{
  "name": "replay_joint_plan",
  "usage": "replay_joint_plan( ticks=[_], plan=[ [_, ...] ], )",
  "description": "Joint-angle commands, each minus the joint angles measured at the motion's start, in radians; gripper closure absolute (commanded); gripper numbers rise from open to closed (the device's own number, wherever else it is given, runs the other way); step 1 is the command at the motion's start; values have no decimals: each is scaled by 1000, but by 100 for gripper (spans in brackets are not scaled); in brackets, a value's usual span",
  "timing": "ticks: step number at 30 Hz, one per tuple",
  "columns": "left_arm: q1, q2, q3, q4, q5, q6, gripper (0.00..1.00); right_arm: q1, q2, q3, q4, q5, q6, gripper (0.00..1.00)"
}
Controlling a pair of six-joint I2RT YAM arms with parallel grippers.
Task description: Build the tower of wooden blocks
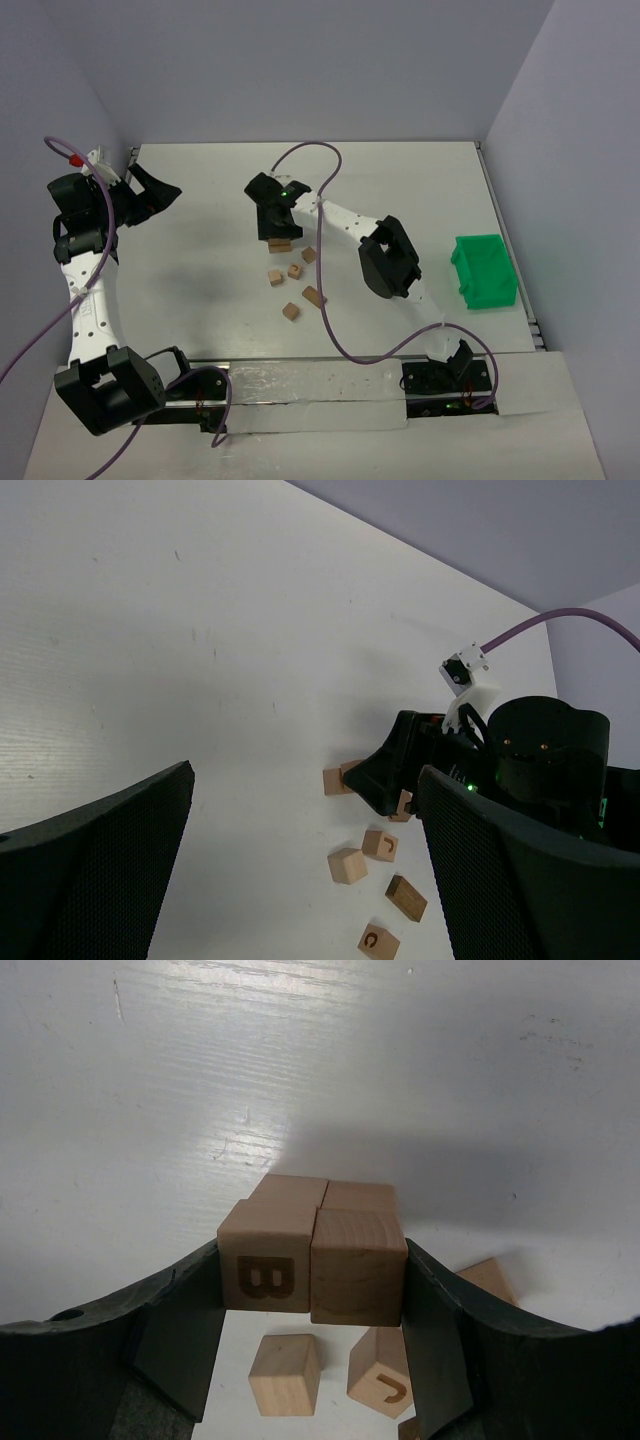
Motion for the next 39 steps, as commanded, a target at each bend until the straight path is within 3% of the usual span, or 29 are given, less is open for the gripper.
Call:
replay_joint_plan(
  ticks=[1, 9, 18, 21, 33, 39],
  plan=[
    [8, 1, 4, 51, 21, -12, 1, 6, 3, 26, 31, 22, -10, 75],
    [8, -2, 1, 51, 22, -13, 1, 7, 8, 27, 34, 21, -15, 66],
    [8, 0, 3, 50, 25, -13, 1, 10, 10, 23, 35, 21, -18, 62],
    [7, 1, 6, 47, 27, -11, 1, 10, 12, 23, 36, 14, -24, 56],
    [7, 1, 4, 48, 32, -11, 1, 12, 17, 24, 34, 31, -22, 52],
    [9, 1, 3, 49, 33, -11, 1, 12, 19, 23, 31, 37, -13, 45]
  ],
)
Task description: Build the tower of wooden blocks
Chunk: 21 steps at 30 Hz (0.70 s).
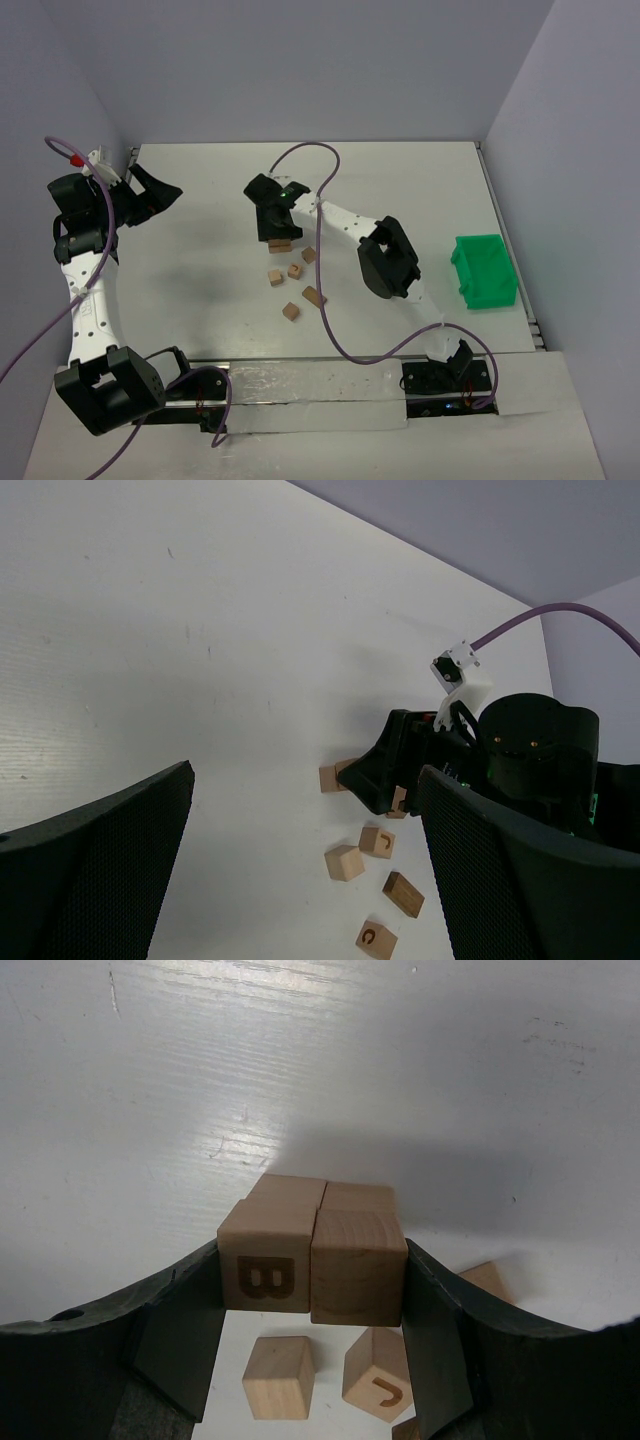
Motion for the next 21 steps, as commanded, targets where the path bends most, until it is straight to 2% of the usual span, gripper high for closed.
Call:
replay_joint_plan(
  ticks=[1, 7, 12, 17, 21],
  plan=[
    [7, 1, 5, 51, 18, -12, 1, 7, 12, 22, 30, 34, 11, 45],
    [7, 2, 6, 49, 21, -11, 1, 7, 16, 21, 27, 35, 21, 43],
    [9, -1, 5, 49, 19, -11, 1, 7, 17, 21, 27, 30, 21, 31],
    [8, 0, 5, 51, 24, -13, 1, 7, 15, 13, 28, 22, 20, 14],
    [7, 2, 3, 52, 26, -13, 1, 10, 15, 9, 26, 19, 19, 12]
  ],
)
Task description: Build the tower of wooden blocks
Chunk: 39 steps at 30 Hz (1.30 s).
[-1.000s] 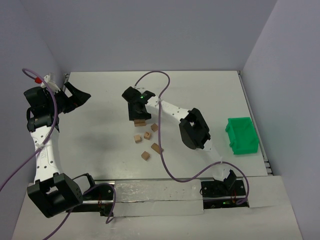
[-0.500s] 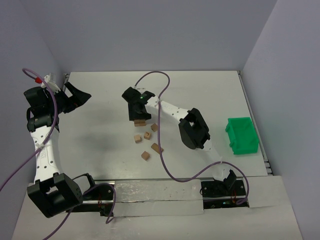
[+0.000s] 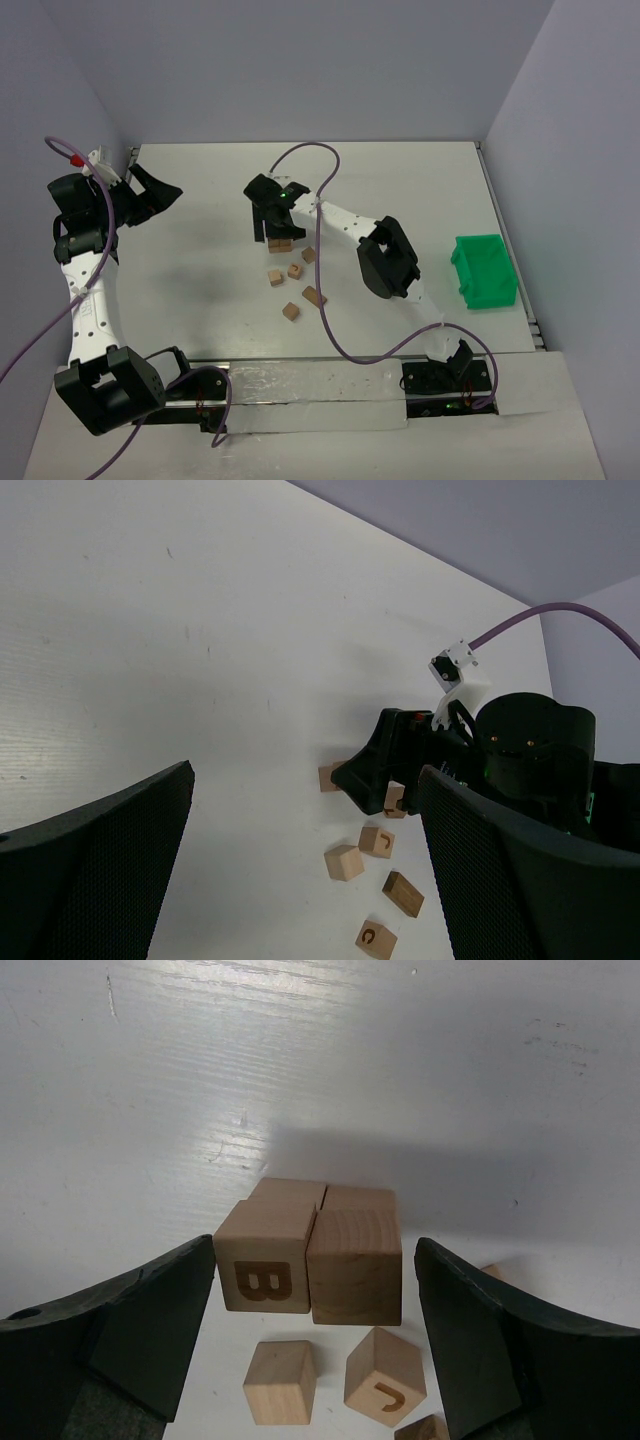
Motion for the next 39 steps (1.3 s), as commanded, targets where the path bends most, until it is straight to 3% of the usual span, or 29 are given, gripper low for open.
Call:
replay_joint_plan(
  ticks=[1, 5, 14, 27, 35, 39],
  plan=[
    [7, 2, 3, 52, 25, -12, 1, 10, 9, 8, 21, 16, 10, 11],
    [7, -1, 2, 51, 25, -11, 1, 12, 9, 8, 21, 11, 13, 1],
    [9, -8, 9, 40, 55, 15, 1, 27, -49, -22, 16, -40, 1, 0],
    [9, -50, 28, -9, 41, 51, 1, 57, -299, -345, 68, -46, -3, 0],
    [9, -107, 8, 1, 121, 104, 1, 168, -463, -408, 84, -124, -182, 0],
    [9, -151, -3, -32, 160, 247, 1, 161, -558, -393, 63, -219, -338, 0]
  ],
)
